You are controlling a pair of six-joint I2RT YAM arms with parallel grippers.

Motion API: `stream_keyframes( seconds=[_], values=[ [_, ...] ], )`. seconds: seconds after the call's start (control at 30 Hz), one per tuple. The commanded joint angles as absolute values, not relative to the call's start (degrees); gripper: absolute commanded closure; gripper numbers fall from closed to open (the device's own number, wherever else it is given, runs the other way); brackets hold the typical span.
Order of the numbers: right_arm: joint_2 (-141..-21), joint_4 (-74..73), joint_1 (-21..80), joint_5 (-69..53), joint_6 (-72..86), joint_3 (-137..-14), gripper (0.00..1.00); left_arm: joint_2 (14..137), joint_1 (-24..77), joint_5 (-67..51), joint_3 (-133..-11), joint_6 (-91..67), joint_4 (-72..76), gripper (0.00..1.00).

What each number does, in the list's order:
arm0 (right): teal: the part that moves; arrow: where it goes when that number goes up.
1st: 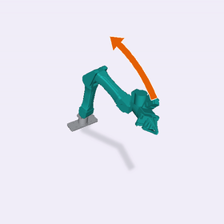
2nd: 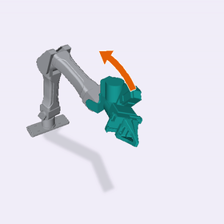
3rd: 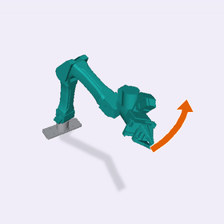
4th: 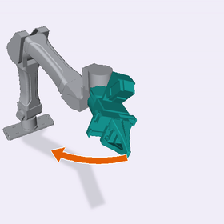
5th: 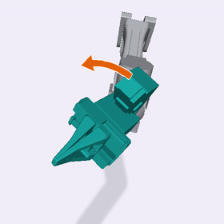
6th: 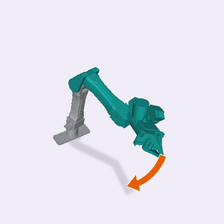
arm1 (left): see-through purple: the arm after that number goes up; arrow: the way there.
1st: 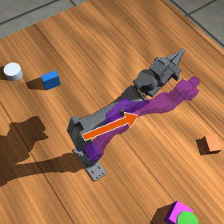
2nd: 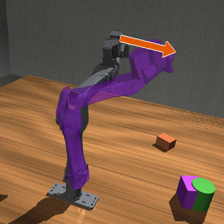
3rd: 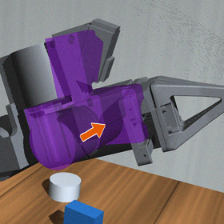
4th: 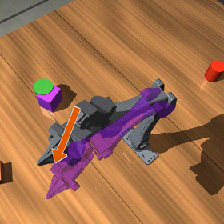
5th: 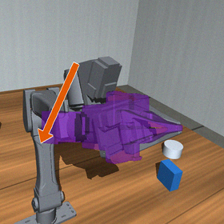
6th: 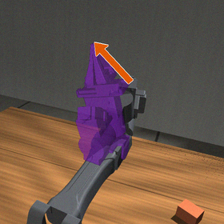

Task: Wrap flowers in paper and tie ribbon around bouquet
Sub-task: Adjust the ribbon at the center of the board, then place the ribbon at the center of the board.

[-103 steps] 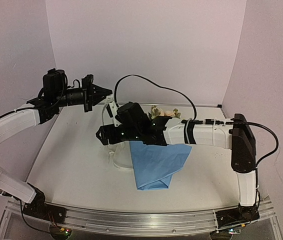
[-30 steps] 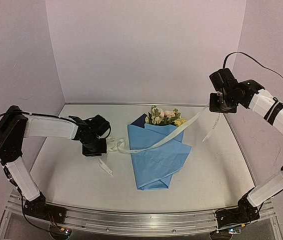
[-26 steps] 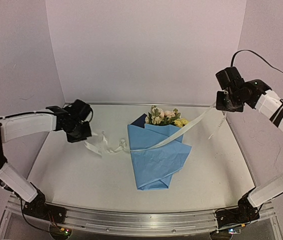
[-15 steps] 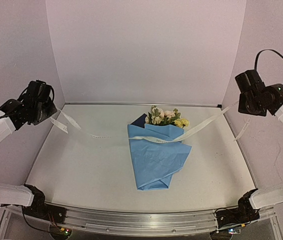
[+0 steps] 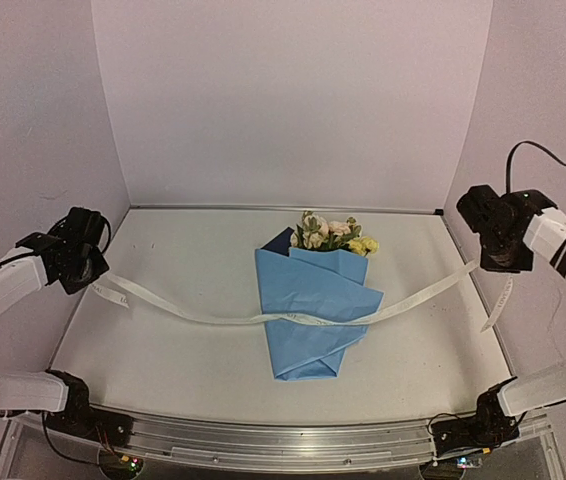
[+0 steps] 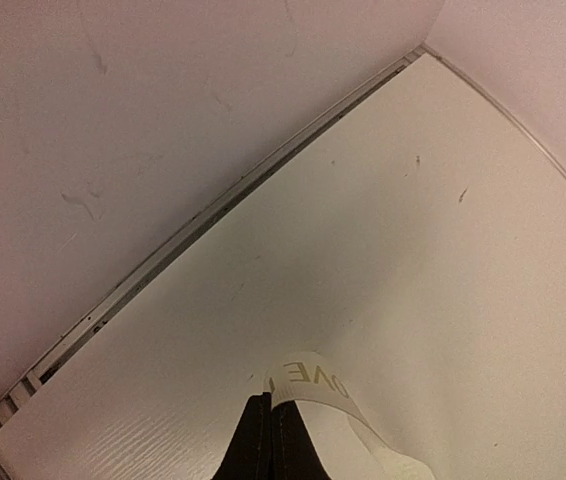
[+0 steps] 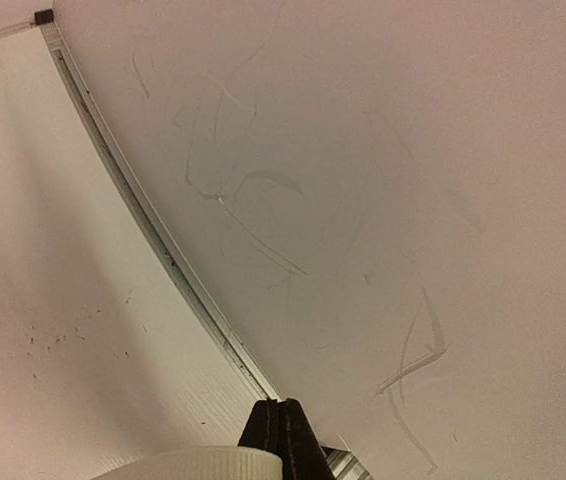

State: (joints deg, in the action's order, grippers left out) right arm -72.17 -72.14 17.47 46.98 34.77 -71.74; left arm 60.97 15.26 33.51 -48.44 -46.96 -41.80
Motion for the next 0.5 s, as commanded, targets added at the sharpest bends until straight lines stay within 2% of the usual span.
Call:
stream_keyframes(
  seconds=[0.0,0.2,0.27,0.33,0.4,0.47],
  values=[
    [-78.65,-73.63,14.08,45.05,37.81,-70.61,1.00,61.80,11.72,30.32,-45.29,-49.16,-36.10,1.00],
    [-86.57,-73.83,9.59,41.40,37.61,-71.70,0.99,65.45,8.68,27.96,-42.34,-49.98,-33.13,1.00],
    [-88.24,-73.78,8.63,40.57,37.68,-71.70,0.87,66.59,8.02,26.83,-41.64,-50.95,-32.37,0.97],
    [-89.63,-73.83,8.07,39.70,37.51,-71.95,0.72,67.39,7.30,25.77,-40.94,-52.04,-31.65,0.84],
    [-90.62,-73.83,8.03,38.92,37.24,-72.51,0.62,67.91,6.38,24.92,-40.38,-52.48,-30.49,0.76],
    [-91.06,-73.83,8.03,38.46,36.80,-72.99,0.49,68.28,5.06,24.18,-40.45,-52.42,-29.69,0.63]
  ],
)
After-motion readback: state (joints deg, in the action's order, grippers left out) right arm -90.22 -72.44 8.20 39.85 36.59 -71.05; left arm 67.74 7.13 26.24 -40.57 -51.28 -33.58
